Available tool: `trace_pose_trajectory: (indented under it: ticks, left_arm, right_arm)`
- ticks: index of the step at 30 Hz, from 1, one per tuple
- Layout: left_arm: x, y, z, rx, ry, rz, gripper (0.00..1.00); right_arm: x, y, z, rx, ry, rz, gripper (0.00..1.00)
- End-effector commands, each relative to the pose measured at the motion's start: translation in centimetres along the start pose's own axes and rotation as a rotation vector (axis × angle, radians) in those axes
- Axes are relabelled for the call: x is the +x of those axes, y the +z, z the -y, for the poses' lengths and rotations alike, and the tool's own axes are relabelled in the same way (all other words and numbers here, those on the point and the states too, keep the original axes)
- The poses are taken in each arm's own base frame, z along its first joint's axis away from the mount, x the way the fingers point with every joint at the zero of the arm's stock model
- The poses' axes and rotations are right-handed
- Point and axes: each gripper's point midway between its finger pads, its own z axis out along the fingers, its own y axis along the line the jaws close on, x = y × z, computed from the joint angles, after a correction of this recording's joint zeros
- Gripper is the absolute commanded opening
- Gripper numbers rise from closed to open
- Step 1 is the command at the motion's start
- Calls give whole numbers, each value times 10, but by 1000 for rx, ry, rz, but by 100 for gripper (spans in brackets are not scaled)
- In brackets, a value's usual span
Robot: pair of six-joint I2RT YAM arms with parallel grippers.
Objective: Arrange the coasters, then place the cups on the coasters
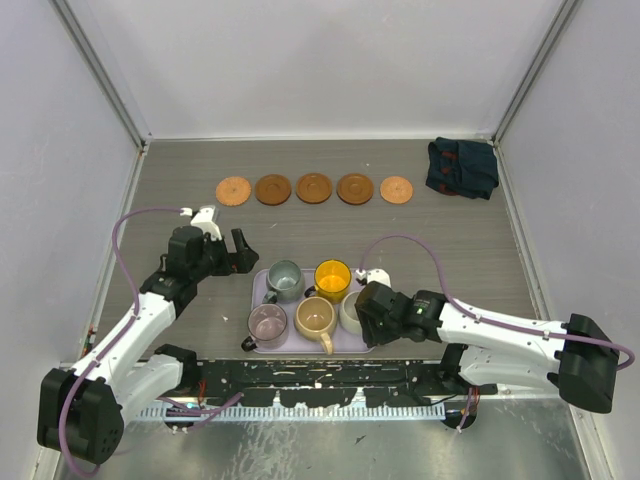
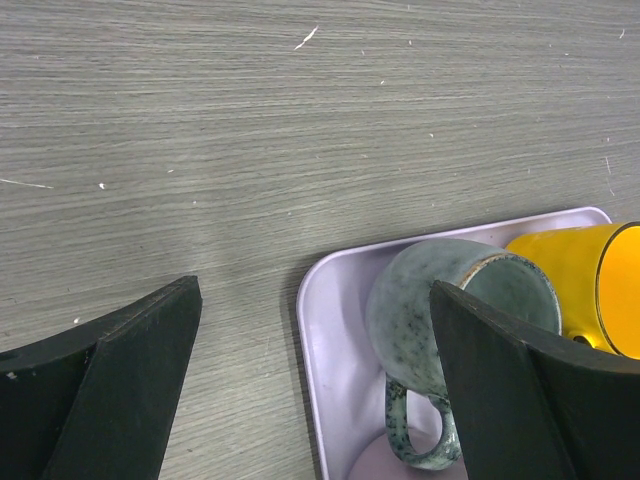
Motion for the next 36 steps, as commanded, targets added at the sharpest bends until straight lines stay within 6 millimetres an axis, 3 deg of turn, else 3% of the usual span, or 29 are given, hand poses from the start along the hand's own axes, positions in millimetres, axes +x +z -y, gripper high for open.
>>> trace_pose_trajectory:
  ticks: [1, 28, 36]
  left_arm:
    - [-17, 1, 9, 37, 17, 71, 98]
    - [-10, -4, 7, 37, 11, 68, 98]
    - [-10, -3, 7, 40, 10, 67, 98]
  right_arm:
    - [-1, 1, -3, -17, 26, 22, 47]
    - [-8, 1, -8, -37, 24, 68, 42]
    - [-5, 4, -5, -23, 21, 62, 29]
